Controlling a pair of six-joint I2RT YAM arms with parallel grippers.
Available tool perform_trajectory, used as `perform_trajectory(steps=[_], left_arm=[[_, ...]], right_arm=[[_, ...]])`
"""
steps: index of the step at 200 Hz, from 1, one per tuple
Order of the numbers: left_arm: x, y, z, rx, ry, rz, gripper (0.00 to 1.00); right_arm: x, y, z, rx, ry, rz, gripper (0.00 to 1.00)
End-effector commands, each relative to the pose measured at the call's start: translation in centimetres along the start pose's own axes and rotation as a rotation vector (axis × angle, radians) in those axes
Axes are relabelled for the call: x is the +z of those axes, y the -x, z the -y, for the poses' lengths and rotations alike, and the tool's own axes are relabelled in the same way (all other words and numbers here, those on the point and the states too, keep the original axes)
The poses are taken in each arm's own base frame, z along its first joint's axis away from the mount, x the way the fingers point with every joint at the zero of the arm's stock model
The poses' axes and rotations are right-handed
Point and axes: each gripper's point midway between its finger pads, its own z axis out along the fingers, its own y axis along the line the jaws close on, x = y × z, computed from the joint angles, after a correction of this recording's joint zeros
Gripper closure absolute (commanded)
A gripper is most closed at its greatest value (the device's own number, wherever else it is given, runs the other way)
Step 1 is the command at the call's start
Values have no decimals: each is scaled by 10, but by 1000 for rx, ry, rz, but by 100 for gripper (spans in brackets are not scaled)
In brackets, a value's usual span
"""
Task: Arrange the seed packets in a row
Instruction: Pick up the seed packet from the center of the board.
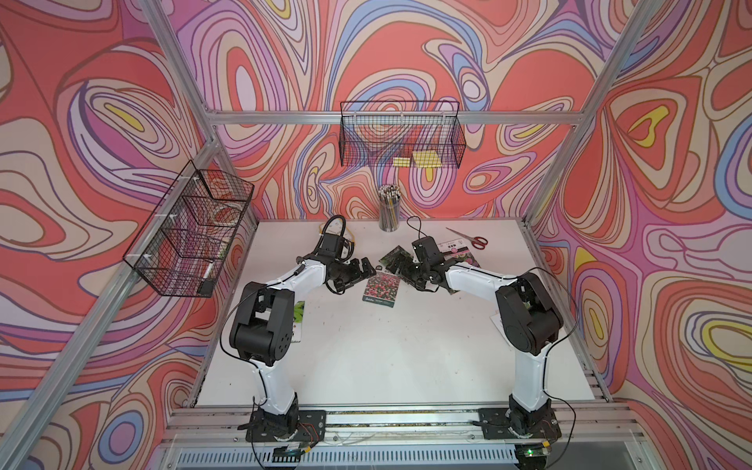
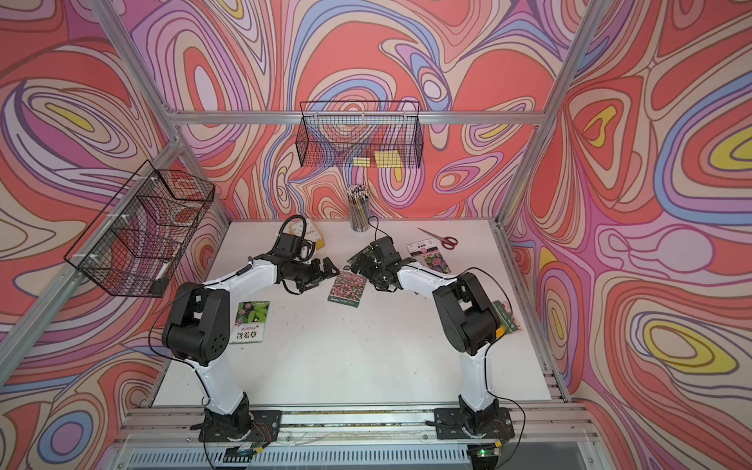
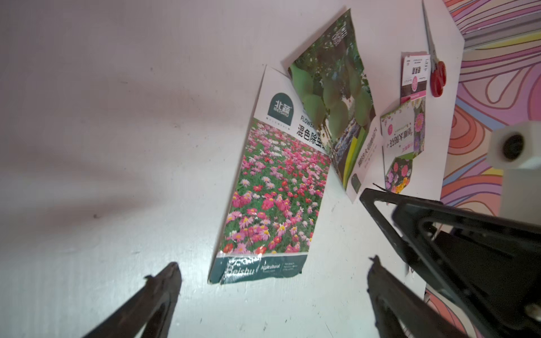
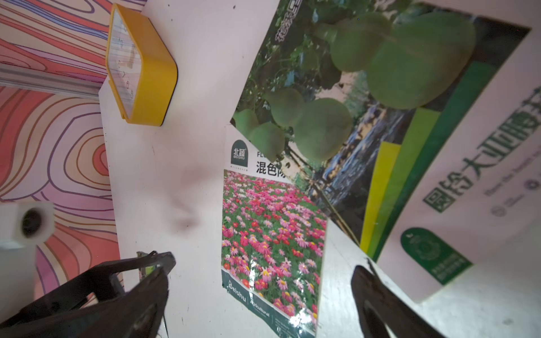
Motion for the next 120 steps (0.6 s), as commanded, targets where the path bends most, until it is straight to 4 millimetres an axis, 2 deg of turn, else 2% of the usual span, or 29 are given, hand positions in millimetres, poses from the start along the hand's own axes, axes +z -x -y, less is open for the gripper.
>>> perform_trajectory(steps=[1, 15, 49, 83, 120], left_arm=[[15, 10, 11, 11, -53, -16, 1], [27, 7, 12, 3, -55, -43, 1], [40, -7, 12, -1, -54, -84, 1], [55, -29, 11, -13, -63, -155, 1], [66, -51, 26, -5, -139, -213, 3]], right_arm=[[14, -6, 11, 10, 6, -83, 2], [18, -7, 15, 46, 37, -111, 2], [23, -13, 7, 77, 119, -145, 3], [42, -24, 19, 136, 130, -186, 5], [55, -31, 25, 194, 152, -207, 6]])
